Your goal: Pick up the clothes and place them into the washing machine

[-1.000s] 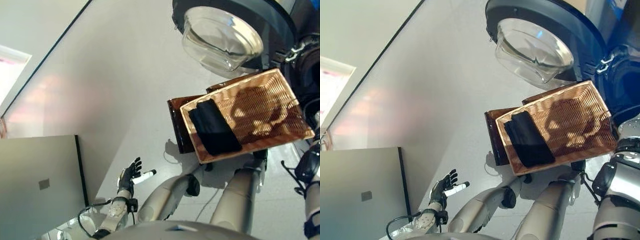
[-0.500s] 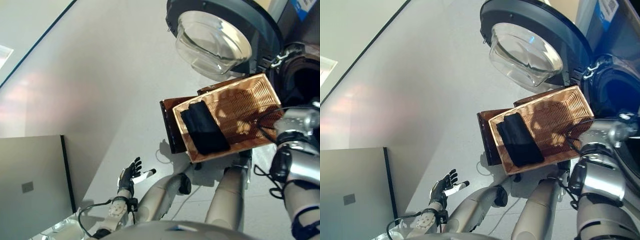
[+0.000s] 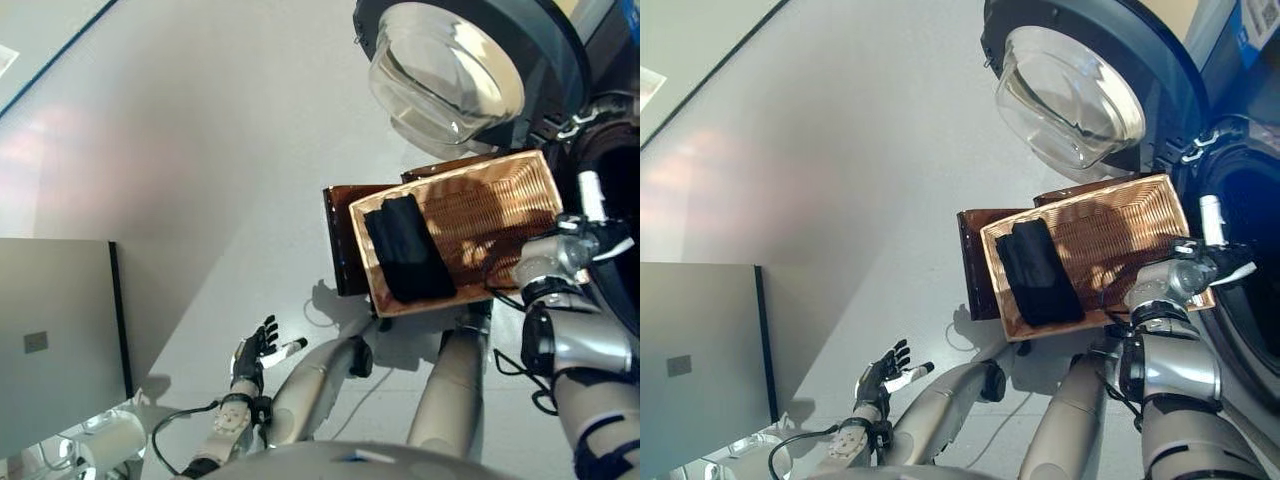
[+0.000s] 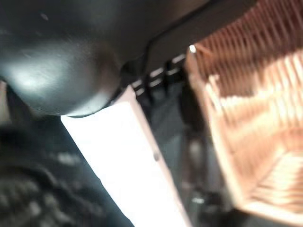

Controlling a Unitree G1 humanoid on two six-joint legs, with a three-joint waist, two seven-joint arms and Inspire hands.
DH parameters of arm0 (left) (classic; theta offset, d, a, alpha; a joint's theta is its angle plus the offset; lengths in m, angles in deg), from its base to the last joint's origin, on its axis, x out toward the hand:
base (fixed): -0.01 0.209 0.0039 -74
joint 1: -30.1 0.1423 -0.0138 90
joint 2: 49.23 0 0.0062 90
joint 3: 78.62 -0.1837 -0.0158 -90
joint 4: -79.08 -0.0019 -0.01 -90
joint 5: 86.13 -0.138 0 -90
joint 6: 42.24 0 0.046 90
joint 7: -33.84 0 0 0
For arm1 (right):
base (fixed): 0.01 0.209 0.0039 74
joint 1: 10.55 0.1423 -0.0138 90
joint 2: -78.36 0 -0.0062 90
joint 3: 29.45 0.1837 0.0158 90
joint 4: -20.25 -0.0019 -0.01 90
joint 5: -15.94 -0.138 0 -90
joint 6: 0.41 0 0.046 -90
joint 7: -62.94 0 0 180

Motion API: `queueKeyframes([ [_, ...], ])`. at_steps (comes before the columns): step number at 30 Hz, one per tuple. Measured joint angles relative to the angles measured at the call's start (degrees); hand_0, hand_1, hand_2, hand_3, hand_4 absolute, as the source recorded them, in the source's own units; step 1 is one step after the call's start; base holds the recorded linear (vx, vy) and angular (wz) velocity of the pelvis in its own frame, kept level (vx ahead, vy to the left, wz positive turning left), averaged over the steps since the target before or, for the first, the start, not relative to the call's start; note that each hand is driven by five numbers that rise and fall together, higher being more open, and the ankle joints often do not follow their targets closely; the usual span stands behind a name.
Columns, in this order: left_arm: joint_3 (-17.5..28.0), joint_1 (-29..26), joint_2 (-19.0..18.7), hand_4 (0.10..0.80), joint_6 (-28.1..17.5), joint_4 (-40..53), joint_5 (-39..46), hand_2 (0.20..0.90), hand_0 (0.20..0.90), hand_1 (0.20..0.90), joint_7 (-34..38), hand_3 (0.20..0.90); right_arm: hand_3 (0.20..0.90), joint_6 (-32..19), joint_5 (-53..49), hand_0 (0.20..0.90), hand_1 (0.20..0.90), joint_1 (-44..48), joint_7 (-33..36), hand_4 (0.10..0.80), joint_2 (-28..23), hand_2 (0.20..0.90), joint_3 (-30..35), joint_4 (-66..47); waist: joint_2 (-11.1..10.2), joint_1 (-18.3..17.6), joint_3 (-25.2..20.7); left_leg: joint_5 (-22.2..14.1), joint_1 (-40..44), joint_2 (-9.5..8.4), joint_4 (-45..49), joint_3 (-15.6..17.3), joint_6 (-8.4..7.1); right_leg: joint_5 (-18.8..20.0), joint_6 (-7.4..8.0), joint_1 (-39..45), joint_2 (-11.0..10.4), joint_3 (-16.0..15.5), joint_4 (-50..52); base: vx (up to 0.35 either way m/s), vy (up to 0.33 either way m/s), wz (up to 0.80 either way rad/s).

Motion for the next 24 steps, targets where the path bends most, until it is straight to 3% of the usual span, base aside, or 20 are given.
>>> queueKeyframes([
  [5,2.99,-1.05,-0.82,0.800,0.05,-0.07,-0.80,0.900,0.900,0.900,0.39,0.900,0.900,6.01,14.25,0.900,0.900,-0.70,0.19,0.800,1.28,0.900,-9.47,0.75,-3.10,-0.23,1.97,-0.06,0.22,2.15,1.64,-1.73,-0.23,0.03,-1.30,2.23,1.93,-2.19,-0.52,-0.006,-0.103,0.04],
  [9,4.27,-1.35,-0.78,0.800,0.06,-0.07,-1.68,0.900,0.900,0.900,0.92,0.900,0.900,8.60,21.66,0.900,0.900,-2.46,0.05,0.800,3.98,0.900,-13.58,0.75,-5.84,0.14,2.26,0.57,0.24,3.51,1.72,-3.90,-1.41,0.01,-2.45,3.61,3.11,-4.56,-1.18,-0.001,-0.103,0.16],
  [13,4.91,-2.36,-1.73,0.800,-0.01,0.03,-2.29,0.900,0.900,0.900,1.11,0.900,0.900,8.42,26.41,0.900,0.900,-4.90,-2.29,0.800,7.20,0.900,-15.98,-2.05,-8.21,0.14,2.74,0.98,0.28,4.45,1.96,-5.96,-2.18,-0.21,-3.58,4.76,3.81,-6.75,-1.24,0.004,-0.081,0.17],
  [18,7.24,-5.05,-2.79,0.800,0.07,-0.03,-3.09,0.900,0.900,0.900,2.17,0.900,0.900,8.32,28.56,0.900,0.900,-5.09,-4.01,0.800,12.02,0.900,-18.60,-3.61,-9.65,1.80,3.65,0.36,-0.22,4.89,4.38,-8.21,-3.06,-1.28,-4.62,5.95,3.96,-9.07,0.48,0.006,-0.077,0.21],
  [22,9.78,-6.89,-6.08,0.800,0.49,-0.26,-3.68,0.900,0.900,0.900,3.41,0.900,0.900,8.37,28.61,0.900,0.900,-5.22,-4.87,0.800,17.25,0.900,-20.08,-3.53,-12.91,3.18,5.59,-5.41,-3.01,5.02,15.96,-9.51,-3.86,-5.86,-5.78,5.90,4.02,-9.88,7.69,0.023,-0.011,0.20],
  [24,11.07,-6.86,-6.48,0.800,0.91,-0.30,-4.18,0.900,0.900,0.900,3.46,0.900,0.900,8.27,28.61,0.900,0.900,-4.93,-4.77,0.800,18.06,0.900,-20.55,-3.46,-13.33,4.04,5.68,-8.40,-5.61,5.42,21.66,-10.04,-3.86,-7.35,-5.67,5.04,4.50,-10.12,10.75,0.043,-0.034,0.01],
])
